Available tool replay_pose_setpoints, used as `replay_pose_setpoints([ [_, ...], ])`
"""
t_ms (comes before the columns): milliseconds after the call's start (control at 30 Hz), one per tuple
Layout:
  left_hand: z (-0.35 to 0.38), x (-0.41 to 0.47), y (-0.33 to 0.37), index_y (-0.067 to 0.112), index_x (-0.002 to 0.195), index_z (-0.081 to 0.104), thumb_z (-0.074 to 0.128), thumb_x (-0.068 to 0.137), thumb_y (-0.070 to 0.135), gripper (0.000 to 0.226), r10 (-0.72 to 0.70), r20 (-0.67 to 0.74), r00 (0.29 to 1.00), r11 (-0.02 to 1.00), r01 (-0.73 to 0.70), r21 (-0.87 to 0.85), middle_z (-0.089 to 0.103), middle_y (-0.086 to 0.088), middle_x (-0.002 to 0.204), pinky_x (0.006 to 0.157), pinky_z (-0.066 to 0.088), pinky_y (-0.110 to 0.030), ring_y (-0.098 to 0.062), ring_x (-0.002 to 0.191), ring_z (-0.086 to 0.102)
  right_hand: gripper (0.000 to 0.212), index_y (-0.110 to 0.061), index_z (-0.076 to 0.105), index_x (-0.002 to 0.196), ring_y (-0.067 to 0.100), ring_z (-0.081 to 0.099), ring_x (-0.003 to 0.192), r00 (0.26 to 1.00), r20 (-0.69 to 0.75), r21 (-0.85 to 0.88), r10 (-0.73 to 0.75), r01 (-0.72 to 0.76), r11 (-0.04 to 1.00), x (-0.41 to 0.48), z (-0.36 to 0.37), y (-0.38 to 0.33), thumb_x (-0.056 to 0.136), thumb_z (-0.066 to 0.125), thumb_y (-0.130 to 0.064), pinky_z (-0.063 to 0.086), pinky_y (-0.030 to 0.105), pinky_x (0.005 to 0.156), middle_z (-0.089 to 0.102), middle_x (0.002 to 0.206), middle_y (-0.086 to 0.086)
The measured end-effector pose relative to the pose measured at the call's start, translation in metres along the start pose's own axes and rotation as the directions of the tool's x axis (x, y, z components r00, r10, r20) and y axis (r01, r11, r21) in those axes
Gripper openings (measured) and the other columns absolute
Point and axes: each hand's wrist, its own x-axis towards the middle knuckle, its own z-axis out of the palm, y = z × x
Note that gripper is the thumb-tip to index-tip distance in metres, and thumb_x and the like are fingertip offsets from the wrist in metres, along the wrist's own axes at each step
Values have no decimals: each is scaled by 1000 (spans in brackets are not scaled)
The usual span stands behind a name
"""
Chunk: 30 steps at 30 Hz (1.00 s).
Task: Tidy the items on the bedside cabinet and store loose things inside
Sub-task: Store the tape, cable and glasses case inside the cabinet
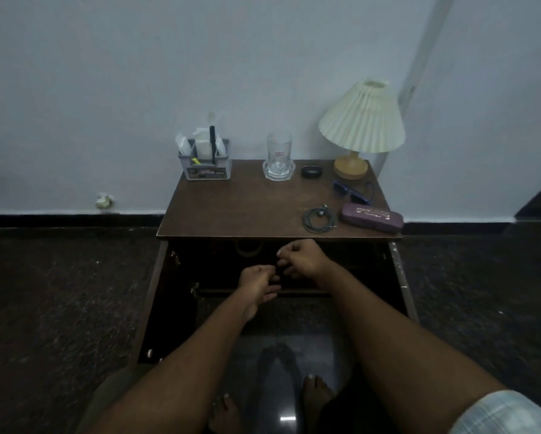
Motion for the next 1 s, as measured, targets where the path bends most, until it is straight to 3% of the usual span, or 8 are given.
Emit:
replay_pose_setpoints([
  [133,29,-11,10,12,128,59,49,103,19,28,2,86,996,997,5,-76,66,-13,115,84,53,-36,-32,106,65,13,-11,69,87,28,64,69,969,-215,56,-122,137,989,-4,-27,-4,95,62,-18,51,33,59,74,89,15],
  [200,39,-9,17,9,130,57,49,103,18,30,9,107,994,992,4,-123,64,-19,125,89,51,-39,-36,113,64,15,-16,70,77,25,70,72,895,-413,-22,-168,175,984,4,-41,0,89,68,-25,57,38,70,75,80,7],
  [267,46,-6,22,8,129,56,50,102,17,29,9,110,994,985,10,-169,63,-21,129,90,51,-39,-35,110,64,14,-20,71,81,18,71,82,790,-582,-127,-193,146,981,13,-53,6,82,73,-34,59,38,80,74,81,0],
  [333,50,-2,24,9,127,56,50,103,18,27,-3,113,994,976,28,-218,62,-21,132,91,52,-41,-35,112,63,22,-21,72,91,16,69,87,726,-659,-194,-196,88,977,21,-60,8,79,76,-39,60,39,80,73,89,-1],
  [467,55,8,25,10,139,51,47,104,23,38,-42,127,991,957,77,-281,55,-21,141,94,49,-41,-38,127,56,36,-15,69,97,17,69,80,688,-705,-253,-170,-21,967,37,-60,8,79,78,-44,62,37,65,71,91,3],
  [667,64,21,31,11,143,47,52,101,27,45,-48,161,986,938,100,-332,51,-20,145,93,50,-40,-38,129,55,42,-10,69,96,30,70,88,669,-738,-203,-89,-94,975,48,-52,4,78,75,-46,62,42,72,71,97,12],
  [833,66,27,35,9,145,44,56,98,30,52,-65,171,983,919,126,-374,53,-20,143,87,52,-40,-38,125,57,29,-14,65,88,26,69,78,643,-759,-229,-96,-127,965,52,-48,2,80,72,-42,61,41,65,70,89,9],
  [1000,62,29,36,8,144,43,59,96,32,55,-79,173,982,898,146,-414,55,-20,140,86,53,-41,-38,125,58,29,-17,66,95,26,71,86,683,-728,-220,-59,-151,964,53,-51,3,78,73,-40,61,45,73,71,95,8],
])
